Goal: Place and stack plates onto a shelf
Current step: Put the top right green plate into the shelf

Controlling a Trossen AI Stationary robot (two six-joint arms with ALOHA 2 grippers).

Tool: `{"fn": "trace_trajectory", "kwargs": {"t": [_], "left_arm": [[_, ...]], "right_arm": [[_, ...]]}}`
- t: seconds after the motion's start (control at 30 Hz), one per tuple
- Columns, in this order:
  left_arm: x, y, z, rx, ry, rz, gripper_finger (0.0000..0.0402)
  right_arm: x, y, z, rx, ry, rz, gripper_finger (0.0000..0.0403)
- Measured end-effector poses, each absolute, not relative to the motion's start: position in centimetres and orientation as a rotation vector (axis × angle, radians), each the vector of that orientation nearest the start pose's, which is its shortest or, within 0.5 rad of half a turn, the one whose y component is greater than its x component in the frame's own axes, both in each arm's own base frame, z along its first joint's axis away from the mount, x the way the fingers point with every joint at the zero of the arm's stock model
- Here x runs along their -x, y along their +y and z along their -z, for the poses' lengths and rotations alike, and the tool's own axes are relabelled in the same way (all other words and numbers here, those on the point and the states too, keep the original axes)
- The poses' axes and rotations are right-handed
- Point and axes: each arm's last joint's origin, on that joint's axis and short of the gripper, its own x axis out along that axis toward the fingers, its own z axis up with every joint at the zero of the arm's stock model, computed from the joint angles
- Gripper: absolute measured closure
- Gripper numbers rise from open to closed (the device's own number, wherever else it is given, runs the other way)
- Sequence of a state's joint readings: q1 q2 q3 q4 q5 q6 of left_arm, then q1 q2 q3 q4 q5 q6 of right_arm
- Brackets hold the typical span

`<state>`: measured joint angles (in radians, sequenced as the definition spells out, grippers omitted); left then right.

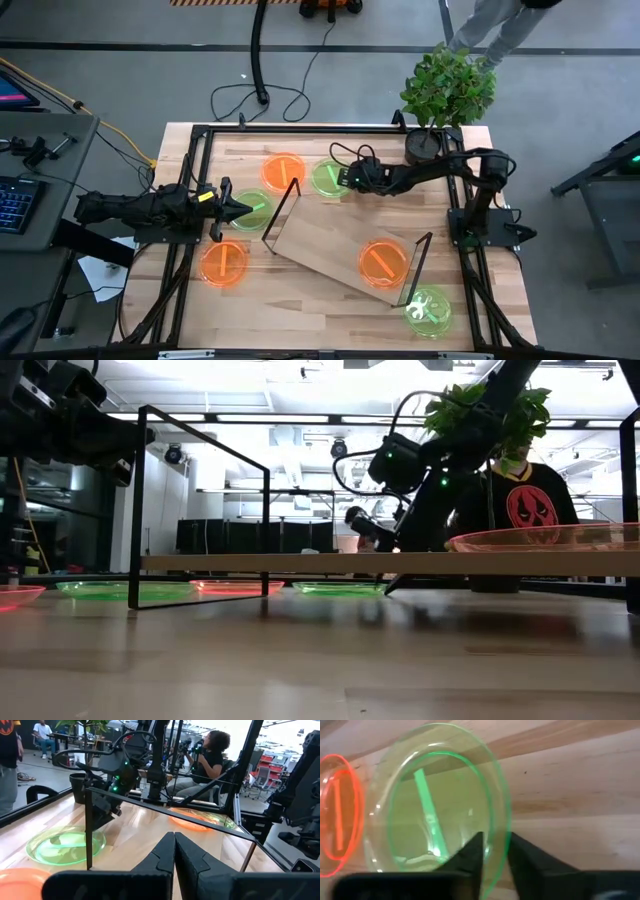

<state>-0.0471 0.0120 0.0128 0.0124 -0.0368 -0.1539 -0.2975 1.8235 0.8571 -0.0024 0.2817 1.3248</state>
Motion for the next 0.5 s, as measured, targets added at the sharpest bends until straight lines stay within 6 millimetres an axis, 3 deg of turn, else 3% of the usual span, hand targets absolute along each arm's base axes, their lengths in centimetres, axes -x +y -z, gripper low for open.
{"fn": "trace_trajectory", "kwargs": {"t": [0.07, 0.23, 0.37, 0.5], "left_arm": [[-9.8, -0.4, -16.8, 0.154, -0.012, 0.011, 0.0401], [-9.8, -0.4, -16.8, 0.154, -0.012, 0.011, 0.0401], [-9.8, -0.3, -16.8, 0.154, -0.012, 0.011, 0.0401], [-9.8, -0.4, -16.8, 0.154, -0.012, 0.011, 0.0401]], "right_arm": [[-31.1, -10.7, -11.3, -1.163, 0.483, 1.088, 0.0389], [-30.7, -11.6, -11.9, -1.150, 0.517, 1.032, 0.0399], [-30.0, -12.4, -14.3, -1.108, 0.503, 0.930, 0.0402], [-27.8, -13.1, -16.5, -1.081, 0.495, 0.815, 0.0402]]}}
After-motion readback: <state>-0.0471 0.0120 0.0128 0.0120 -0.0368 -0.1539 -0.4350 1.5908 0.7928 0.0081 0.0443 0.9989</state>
